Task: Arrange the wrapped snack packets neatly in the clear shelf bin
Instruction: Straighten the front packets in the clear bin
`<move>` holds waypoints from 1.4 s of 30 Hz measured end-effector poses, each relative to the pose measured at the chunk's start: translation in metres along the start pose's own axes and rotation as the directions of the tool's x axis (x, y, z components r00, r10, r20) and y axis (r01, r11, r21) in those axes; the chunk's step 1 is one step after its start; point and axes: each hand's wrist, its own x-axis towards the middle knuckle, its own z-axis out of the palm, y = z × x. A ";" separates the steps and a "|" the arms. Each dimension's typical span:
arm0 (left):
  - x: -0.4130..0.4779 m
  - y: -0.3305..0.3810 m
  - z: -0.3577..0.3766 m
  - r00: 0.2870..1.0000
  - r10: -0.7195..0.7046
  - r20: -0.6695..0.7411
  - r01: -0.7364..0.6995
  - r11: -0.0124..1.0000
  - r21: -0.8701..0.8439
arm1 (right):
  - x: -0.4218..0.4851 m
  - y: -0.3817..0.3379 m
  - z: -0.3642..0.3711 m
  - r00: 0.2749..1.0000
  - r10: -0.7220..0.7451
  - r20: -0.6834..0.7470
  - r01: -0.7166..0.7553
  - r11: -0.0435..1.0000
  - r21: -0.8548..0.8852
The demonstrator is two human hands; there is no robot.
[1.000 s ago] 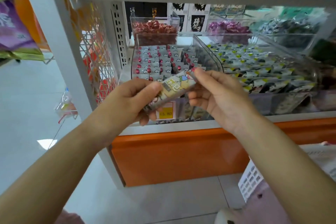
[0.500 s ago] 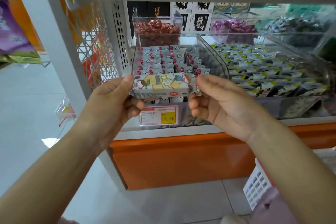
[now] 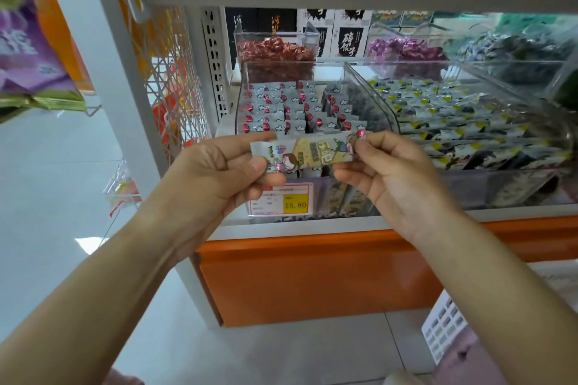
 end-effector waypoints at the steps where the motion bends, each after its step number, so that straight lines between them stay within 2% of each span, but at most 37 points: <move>1: 0.000 0.000 0.000 1.000 0.004 0.007 -0.004 1.000 0.010 | 0.000 0.000 0.000 1.000 -0.001 -0.009 0.001 1.000 0.007; 4: 0.001 0.002 -0.002 1.000 -0.001 -0.003 0.001 1.000 -0.009 | -0.001 -0.002 0.001 1.000 -0.020 0.002 0.020 0.999 0.027; 12: 0.002 0.004 -0.004 0.983 -0.117 -0.143 0.084 0.973 -0.215 | -0.003 0.001 0.005 0.983 -0.062 0.174 0.051 0.996 0.069; 17: 0.002 0.000 -0.006 0.982 -0.132 -0.138 0.103 0.974 -0.200 | -0.004 0.000 0.004 0.984 -0.065 0.169 0.051 0.995 0.082; 21: 0.002 -0.001 -0.007 0.994 -0.041 -0.101 0.028 0.992 -0.122 | -0.002 0.002 0.002 0.996 -0.049 0.069 0.048 0.999 0.014; 23: 0.002 -0.001 -0.005 0.997 0.017 -0.071 -0.023 0.996 -0.081 | -0.002 0.003 0.001 0.995 -0.055 0.081 0.052 0.998 0.028; 27: 0.003 -0.002 -0.008 0.997 0.067 -0.037 -0.068 0.997 -0.037 | -0.001 0.006 -0.002 0.982 -0.160 0.099 0.177 0.961 -0.211; 32: 0.000 -0.002 -0.005 0.991 0.137 -0.002 -0.135 0.982 0.134 | 0.001 0.007 -0.001 0.977 -0.148 0.154 0.185 0.946 -0.267; 35: -0.002 -0.001 -0.002 0.982 0.188 -0.022 -0.175 0.946 0.272 | -0.001 0.006 0.001 0.966 -0.172 0.193 0.223 0.931 -0.288; 38: -0.003 -0.001 0.000 0.972 0.234 -0.036 -0.196 0.879 0.434 | -0.003 0.005 0.002 0.947 -0.252 0.202 0.316 0.848 -0.425; 42: -0.005 -0.001 0.001 0.960 0.278 -0.041 -0.203 0.788 0.582 | -0.003 0.005 0.002 0.945 -0.259 0.198 0.322 0.835 -0.445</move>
